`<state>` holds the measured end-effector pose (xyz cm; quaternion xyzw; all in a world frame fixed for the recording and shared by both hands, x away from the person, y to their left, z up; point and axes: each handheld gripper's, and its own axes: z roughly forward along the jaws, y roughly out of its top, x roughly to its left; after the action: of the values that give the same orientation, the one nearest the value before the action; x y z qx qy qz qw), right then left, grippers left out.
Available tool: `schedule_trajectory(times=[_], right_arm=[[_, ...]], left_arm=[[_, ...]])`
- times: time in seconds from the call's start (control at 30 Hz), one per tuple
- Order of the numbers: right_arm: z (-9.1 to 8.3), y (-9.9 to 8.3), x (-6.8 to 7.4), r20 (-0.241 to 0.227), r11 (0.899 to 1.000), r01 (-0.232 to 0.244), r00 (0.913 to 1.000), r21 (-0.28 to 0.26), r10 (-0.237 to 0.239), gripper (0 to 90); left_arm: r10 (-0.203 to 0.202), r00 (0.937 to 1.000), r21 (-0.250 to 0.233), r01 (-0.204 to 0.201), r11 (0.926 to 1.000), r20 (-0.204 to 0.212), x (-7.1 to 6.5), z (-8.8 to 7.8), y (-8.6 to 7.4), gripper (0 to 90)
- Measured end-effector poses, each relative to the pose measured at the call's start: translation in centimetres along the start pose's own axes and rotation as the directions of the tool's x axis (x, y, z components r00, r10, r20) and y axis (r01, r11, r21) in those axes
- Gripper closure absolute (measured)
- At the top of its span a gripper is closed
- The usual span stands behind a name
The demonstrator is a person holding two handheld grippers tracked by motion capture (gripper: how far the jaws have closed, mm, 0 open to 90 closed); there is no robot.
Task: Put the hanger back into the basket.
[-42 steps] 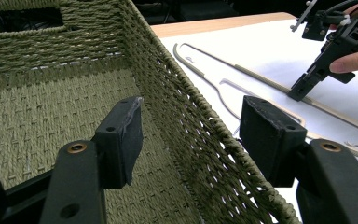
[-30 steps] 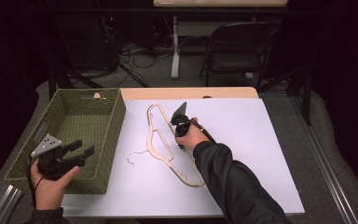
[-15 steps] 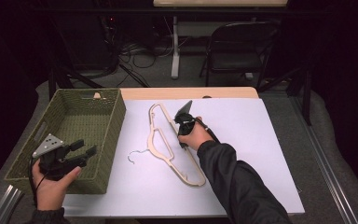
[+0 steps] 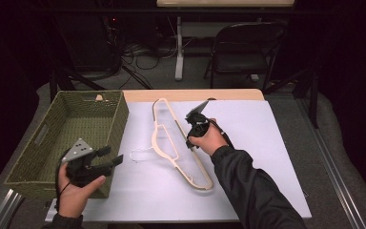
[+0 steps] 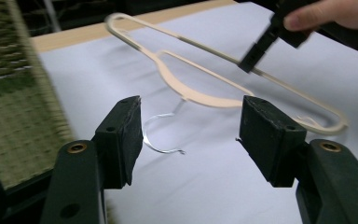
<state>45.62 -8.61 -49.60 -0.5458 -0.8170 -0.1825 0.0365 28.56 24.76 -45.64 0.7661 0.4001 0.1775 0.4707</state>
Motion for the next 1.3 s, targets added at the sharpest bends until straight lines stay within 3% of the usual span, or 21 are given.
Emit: schedule_trajectory(times=[0.1,0.17,0.27,0.33,0.37,0.4,0.47,0.5,0.6,0.63,0.8,0.97,1.07,1.1,1.3], right_arm=[[-0.6,-0.3,0.0,-0.003,0.999,0.029,0.9996,-0.040,-0.029,79.8],[-0.7,-0.4,0.0,-0.003,0.999,0.031,0.9995,-0.037,-0.031,79.8],[-1.2,-0.7,-0.1,-0.019,0.998,0.024,0.9995,-0.066,-0.025,79.8],[-1.5,-1.0,0.0,-0.025,0.997,0.003,0.9997,-0.071,-0.005,79.8],[-1.9,-1.1,-0.1,-0.019,0.997,0.024,0.9995,-0.070,-0.026,79.8],[-1.9,-1.1,-0.1,-0.019,0.997,0.024,0.9995,-0.070,-0.026,79.8],[-2.5,-1.4,0.0,-0.034,0.995,0.015,0.9993,-0.098,-0.018,79.8],[-2.7,-1.5,0.0,-0.037,0.994,0.032,0.9986,-0.105,-0.037,79.8],[-3.1,-1.6,0.1,-0.046,0.993,0.032,0.9982,-0.117,-0.038,79.8],[-3.5,-1.7,0.4,-0.056,0.991,0.016,0.9982,-0.131,-0.024,79.8],[-3.9,-1.9,0.3,-0.057,0.989,0.029,0.9977,-0.142,-0.038,79.8],[-4.1,-2.0,0.2,-0.068,0.986,0.030,0.9968,-0.162,-0.041,79.8],[-4.1,-2.1,0.3,-0.066,0.984,0.020,0.9973,-0.175,-0.032,79.8],[-4.1,-2.1,0.3,-0.068,0.985,0.025,0.9970,-0.170,-0.037,79.8],[-4.1,-2.0,0.3,-0.084,0.985,0.016,0.9960,-0.170,-0.031,79.7]], left_arm=[[0.009,0.9991,0.008,-0.010,0.9999,0.042,-1.4,1.2,-0.1,39.4],[0.006,0.9976,0.005,-0.006,1.0000,0.069,-2.1,1.9,-0.2,39.4],[0.006,0.9934,0.019,-0.008,0.9998,0.115,-3.6,3.3,-0.5,39.8],[0.010,0.9928,0.031,-0.014,0.9994,0.120,-4.4,4.1,-0.7,39.8],[-0.006,0.9889,0.049,-0.002,0.9988,0.149,-5.5,5.5,-0.9,39.8],[-0.006,0.9889,0.049,-0.002,0.9988,0.149,-5.5,5.5,-0.9,39.7],[-0.015,0.9865,0.080,0.002,0.9968,0.163,-7.0,7.3,-1.2,39.2],[-0.017,0.9864,0.084,0.003,0.9965,0.164,-7.5,7.8,-1.2,39.0],[-0.016,0.9873,0.095,0.001,0.9955,0.158,-8.3,8.7,-1.2,39.0],[-0.023,0.9872,0.099,0.007,0.9951,0.158,-8.4,9.1,-1.1,39.0],[-0.068,0.9871,0.106,0.052,0.9930,0.145,-8.6,10.8,-1.0,38.3],[-0.111,0.9805,0.132,0.090,0.9871,0.162,-8.6,12.7,-0.9,37.4],[-0.127,0.9777,0.117,0.108,0.9872,0.167,-8.5,13.4,-0.7,36.7],[-0.157,0.9709,0.105,0.139,0.9847,0.181,-8.3,13.7,-0.5,36.7],[-0.196,0.9664,0.092,0.182,0.9789,0.167,-7.8,14.2,-0.1,37.0]])
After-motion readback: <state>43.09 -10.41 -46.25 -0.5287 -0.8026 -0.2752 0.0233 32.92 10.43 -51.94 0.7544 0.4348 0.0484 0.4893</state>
